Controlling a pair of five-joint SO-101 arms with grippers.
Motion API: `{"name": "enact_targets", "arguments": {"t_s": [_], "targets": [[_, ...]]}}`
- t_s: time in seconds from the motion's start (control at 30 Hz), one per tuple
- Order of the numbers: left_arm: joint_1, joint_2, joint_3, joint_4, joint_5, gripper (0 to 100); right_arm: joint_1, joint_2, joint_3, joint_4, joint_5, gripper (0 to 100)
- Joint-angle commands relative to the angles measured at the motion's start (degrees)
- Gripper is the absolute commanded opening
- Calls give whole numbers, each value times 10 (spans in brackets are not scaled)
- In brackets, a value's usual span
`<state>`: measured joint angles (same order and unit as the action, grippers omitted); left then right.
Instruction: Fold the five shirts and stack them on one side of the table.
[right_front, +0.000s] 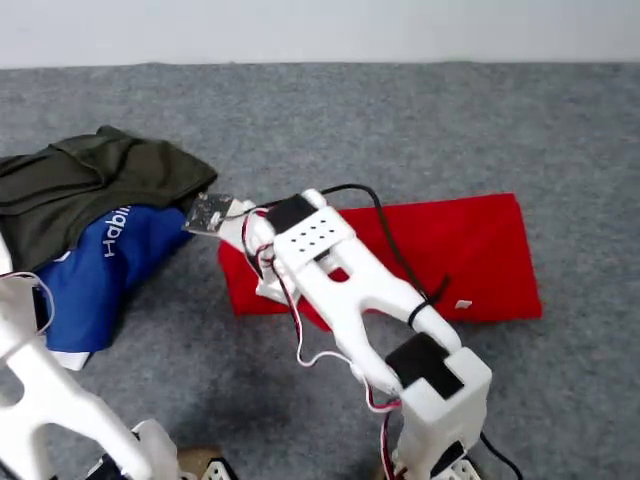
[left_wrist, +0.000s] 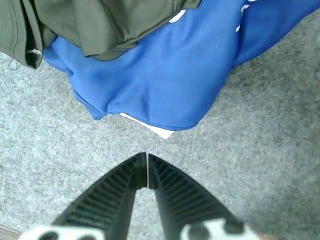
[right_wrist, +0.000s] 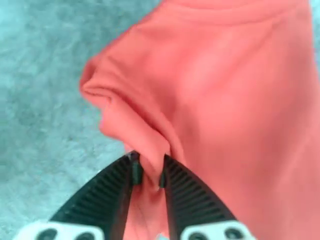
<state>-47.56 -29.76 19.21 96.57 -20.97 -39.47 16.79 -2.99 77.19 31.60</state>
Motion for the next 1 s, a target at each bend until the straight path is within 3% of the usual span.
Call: {"name": "enact_targets", "arguments": {"t_s": [0.0,0.13,0.3,0.63,0.73,0.97], "targets": [[0,-18,-2,-6,-5,15,26,36,-68,-6,5,97],[0,-18,6,-6,-5,15,54,121,-152,-6,3,195],[0,-21,36,-6,-6,15,85,213,-298,26,4,163],[0,-21,50,-7,-6,15,60,256,-539,251,4,60],[0,-21,50,-7,-6,15,58,248,-547,259,2,8],[0,-21,50,-7,-6,15,19,181,-462,258,1,9]]}}
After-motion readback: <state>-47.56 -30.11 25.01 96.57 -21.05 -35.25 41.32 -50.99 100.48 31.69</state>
